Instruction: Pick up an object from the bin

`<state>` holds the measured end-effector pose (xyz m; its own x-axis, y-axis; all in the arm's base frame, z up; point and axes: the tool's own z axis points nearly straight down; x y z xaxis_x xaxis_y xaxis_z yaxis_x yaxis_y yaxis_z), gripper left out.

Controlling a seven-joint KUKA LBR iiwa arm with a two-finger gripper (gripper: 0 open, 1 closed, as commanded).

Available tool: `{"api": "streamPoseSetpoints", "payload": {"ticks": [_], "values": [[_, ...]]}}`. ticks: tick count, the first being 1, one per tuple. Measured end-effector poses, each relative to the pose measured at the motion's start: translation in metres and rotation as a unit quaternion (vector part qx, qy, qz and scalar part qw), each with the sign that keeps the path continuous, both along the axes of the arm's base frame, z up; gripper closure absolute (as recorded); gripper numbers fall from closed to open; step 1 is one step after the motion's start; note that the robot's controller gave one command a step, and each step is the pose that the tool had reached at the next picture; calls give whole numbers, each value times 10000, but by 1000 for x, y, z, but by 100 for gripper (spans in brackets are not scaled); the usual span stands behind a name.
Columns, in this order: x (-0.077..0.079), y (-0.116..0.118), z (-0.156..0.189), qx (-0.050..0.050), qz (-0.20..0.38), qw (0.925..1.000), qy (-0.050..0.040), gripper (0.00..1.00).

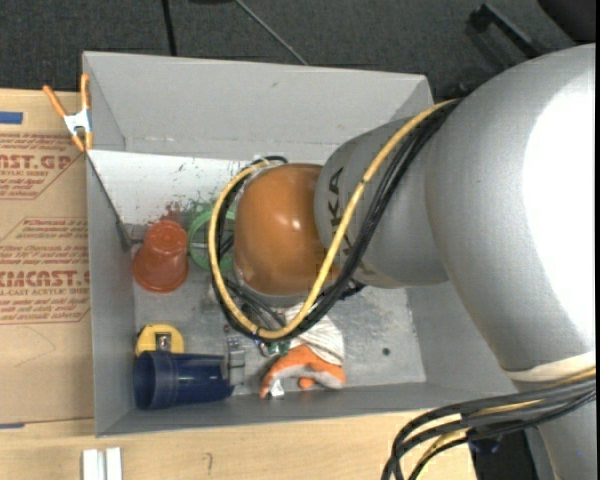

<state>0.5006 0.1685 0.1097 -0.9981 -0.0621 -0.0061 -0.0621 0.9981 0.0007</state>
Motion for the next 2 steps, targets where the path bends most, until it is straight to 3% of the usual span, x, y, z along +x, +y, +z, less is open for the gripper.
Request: {"api": "streamPoseSetpoints", "payload": {"ticks": [1,2], "values": [[0,14,-18,-83,792,9968,-51,100],[0,14,-18,-81,791,9968,-51,100]]}}
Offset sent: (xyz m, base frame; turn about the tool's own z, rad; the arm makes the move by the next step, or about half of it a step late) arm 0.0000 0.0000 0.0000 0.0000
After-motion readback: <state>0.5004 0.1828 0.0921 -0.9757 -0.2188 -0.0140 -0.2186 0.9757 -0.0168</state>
